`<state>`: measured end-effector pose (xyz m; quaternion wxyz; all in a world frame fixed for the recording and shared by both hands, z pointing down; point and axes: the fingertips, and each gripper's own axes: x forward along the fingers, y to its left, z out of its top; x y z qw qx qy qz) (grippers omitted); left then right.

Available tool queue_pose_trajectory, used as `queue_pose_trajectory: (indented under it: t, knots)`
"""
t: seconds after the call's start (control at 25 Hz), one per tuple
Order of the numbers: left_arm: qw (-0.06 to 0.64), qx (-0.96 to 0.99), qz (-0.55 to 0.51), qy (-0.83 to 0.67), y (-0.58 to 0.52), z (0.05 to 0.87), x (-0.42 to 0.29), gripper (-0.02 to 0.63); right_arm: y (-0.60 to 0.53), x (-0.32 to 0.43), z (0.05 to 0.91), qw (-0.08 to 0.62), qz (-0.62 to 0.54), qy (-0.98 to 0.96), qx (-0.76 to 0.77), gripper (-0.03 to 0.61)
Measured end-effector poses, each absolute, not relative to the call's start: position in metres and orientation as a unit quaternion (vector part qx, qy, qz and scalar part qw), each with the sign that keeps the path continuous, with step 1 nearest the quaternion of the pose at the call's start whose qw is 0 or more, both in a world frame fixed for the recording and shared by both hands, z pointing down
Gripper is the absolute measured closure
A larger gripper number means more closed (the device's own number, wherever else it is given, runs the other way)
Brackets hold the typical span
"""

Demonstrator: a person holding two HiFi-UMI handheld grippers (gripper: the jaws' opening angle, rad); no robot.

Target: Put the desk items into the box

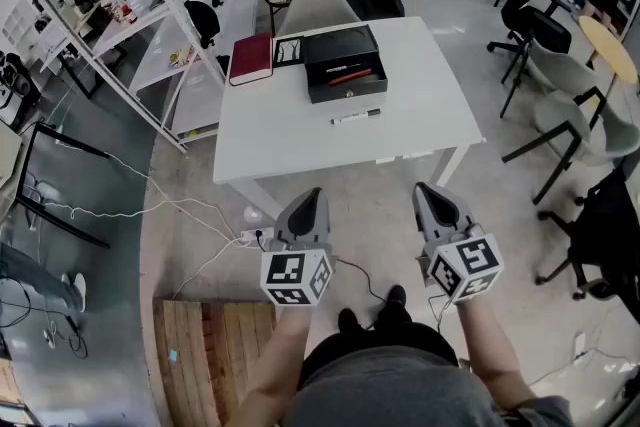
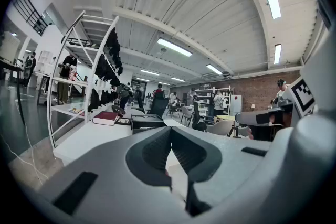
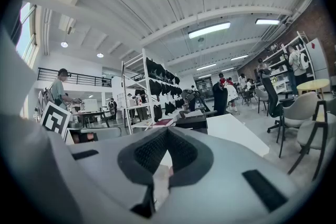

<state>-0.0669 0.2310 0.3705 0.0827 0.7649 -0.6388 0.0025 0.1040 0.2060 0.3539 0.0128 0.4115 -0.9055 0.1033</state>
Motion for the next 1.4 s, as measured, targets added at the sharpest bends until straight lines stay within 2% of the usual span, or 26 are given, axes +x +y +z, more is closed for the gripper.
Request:
queue_pose_trajectory:
  t: [0.48, 1.16, 1.4]
  knots:
    - [0.080, 0.753, 0.012, -0.653, 0.212, 0.367, -0.065, 0.607, 0.178, 0.127, 0.344, -0.009, 0.107, -0.905, 0.411, 0.574]
    - [0.076, 0.735, 0.016, -0.673, 0.201, 0.361, -0.044, 0.604, 0.159, 0.152, 0.340, -0.006, 0.099, -0.924, 0.369, 0.574]
    - [0.080, 0.739, 0.032, -0.668, 0.181, 0.366, -0.046, 0.531, 0.148, 0.150, 0.344, -0.004, 0.106, -0.924, 0.367, 0.574]
